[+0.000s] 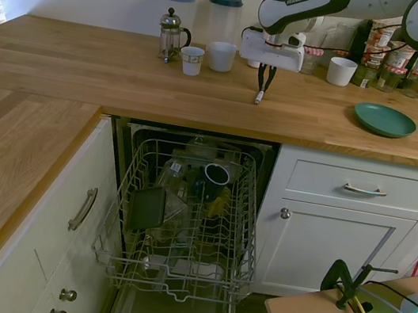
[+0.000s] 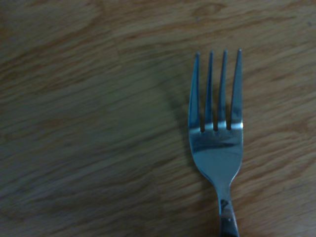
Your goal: Put the fork in the dishwasher
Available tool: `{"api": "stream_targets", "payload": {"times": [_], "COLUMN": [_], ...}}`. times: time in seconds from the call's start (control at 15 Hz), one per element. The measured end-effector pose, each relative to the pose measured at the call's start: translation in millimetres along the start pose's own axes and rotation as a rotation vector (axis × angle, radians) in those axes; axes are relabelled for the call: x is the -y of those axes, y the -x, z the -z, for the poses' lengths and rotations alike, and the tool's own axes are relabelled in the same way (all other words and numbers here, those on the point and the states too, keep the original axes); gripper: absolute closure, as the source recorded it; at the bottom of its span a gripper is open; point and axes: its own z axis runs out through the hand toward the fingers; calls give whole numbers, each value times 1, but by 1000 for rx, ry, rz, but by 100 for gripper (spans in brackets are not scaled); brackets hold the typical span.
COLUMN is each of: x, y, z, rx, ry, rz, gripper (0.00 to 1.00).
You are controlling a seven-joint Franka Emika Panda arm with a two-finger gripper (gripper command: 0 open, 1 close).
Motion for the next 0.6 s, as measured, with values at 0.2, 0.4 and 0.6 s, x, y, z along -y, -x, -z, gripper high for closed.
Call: {"api": "stream_targets", "payload": {"times": [0.2, 0.4, 0.6], "x": [0, -25, -64], "y": [0, 15, 54], "z": [32, 72, 114], "rx": [2, 4, 15], "ry": [-63, -81, -100], "rz": [1, 26, 87], "gripper": [100, 100, 100]}}
